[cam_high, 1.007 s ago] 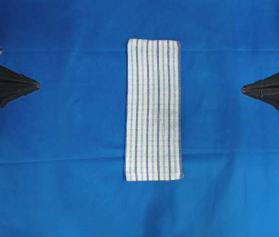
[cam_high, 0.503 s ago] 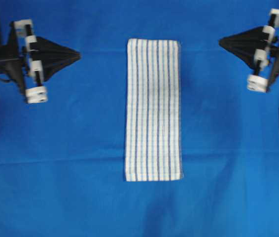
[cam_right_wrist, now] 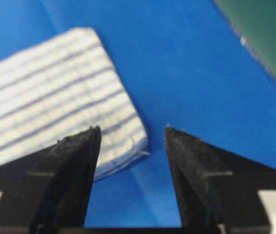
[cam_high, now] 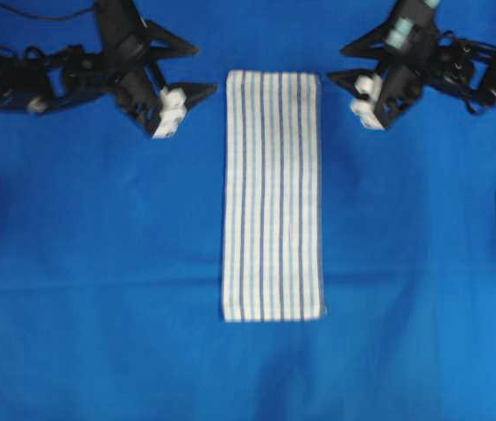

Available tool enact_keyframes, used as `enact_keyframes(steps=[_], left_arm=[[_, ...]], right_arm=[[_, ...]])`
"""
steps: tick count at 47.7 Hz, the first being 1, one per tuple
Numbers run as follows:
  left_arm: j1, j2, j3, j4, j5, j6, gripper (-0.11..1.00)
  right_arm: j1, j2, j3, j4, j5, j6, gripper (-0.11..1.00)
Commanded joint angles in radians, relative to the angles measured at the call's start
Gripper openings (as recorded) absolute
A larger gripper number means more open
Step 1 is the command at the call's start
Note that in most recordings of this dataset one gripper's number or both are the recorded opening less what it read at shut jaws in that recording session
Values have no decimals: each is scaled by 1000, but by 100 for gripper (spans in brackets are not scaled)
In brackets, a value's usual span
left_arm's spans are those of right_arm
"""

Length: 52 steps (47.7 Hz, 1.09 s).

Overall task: Fold a vertical towel.
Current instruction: 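Move both grippers toward the top corners of the striped towel, then grasp the towel's top left and right corners with both grippers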

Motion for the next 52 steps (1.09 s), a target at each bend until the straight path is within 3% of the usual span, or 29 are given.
enact_keyframes(steps=[1, 14, 28, 34, 41, 44, 52], left_arm=[[23, 71, -57, 0, -20, 0, 81], [44, 287, -132, 0, -77, 2, 81], [54, 360, -169, 0, -80, 0, 77], [49, 360, -164, 0, -78, 2, 58], [35, 360, -166, 5, -80, 8, 18], [31, 360, -169, 5, -80, 9, 5], [29, 353, -170, 5, -75, 11, 4]], right_arm=[[-3, 61, -52, -6, -12, 0, 56], [-14, 206, -87, -11, -52, -2, 56], [-26, 256, -95, -9, -69, -2, 55], [-26, 256, -94, -11, -69, -2, 45], [-26, 256, -94, -17, -69, -3, 8], [-25, 256, -95, -18, -69, -3, 8], [-26, 255, -97, -17, -84, 0, 8]])
